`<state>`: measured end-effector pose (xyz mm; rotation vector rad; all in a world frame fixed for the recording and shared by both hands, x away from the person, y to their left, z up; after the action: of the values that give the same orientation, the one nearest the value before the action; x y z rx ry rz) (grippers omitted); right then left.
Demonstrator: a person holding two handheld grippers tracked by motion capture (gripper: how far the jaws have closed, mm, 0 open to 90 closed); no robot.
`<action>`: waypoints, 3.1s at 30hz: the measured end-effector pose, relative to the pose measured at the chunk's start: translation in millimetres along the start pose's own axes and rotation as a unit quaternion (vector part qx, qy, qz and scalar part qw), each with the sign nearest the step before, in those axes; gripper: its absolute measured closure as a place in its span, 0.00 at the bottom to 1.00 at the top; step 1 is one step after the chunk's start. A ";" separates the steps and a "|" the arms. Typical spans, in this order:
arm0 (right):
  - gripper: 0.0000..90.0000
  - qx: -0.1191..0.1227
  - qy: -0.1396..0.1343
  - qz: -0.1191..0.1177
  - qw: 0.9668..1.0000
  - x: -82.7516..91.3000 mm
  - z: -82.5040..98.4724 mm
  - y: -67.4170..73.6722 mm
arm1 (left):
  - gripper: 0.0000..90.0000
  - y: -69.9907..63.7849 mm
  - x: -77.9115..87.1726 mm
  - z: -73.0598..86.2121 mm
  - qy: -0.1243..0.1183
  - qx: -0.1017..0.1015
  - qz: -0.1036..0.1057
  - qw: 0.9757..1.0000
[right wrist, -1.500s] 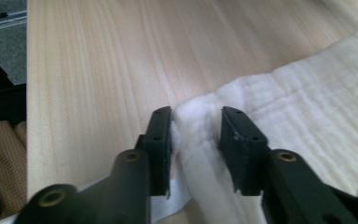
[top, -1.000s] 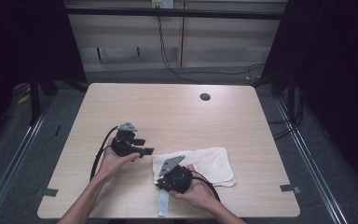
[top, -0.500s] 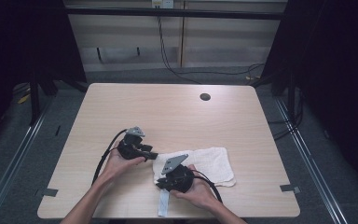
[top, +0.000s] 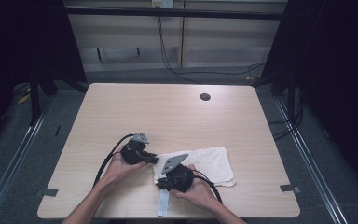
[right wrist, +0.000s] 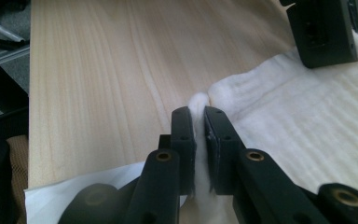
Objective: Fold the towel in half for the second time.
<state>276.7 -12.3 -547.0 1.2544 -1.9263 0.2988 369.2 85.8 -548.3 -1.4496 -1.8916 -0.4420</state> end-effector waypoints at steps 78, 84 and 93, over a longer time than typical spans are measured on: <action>0.93 -0.007 -0.129 -0.033 0.991 53.9 -83.0 19.9 | 0.94 5.2 102.6 -41.2 -0.079 0.031 -0.040 0.996; 0.93 -0.014 -0.134 -0.040 0.990 46.0 -82.9 23.6 | 0.93 10.9 91.2 -32.8 -0.062 0.047 -0.040 0.996; 0.93 -0.038 -0.145 -0.035 0.988 35.1 -81.5 18.7 | 0.93 17.8 76.2 -35.5 -0.070 0.068 -0.041 0.994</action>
<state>294.4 20.5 -464.3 1.3717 -2.1086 0.0038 387.7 121.8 -472.5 -1.3474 -2.0563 -0.2476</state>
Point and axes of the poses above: each handheld gripper's, and its own axes: x roughly backward along the jaws, z roughly out of its underside, y roughly to its left, the point moved 7 cm from there along -x, roughly forward along the jaws, and after that the axes turned 8 degrees about -x, right-handed, at the moved point
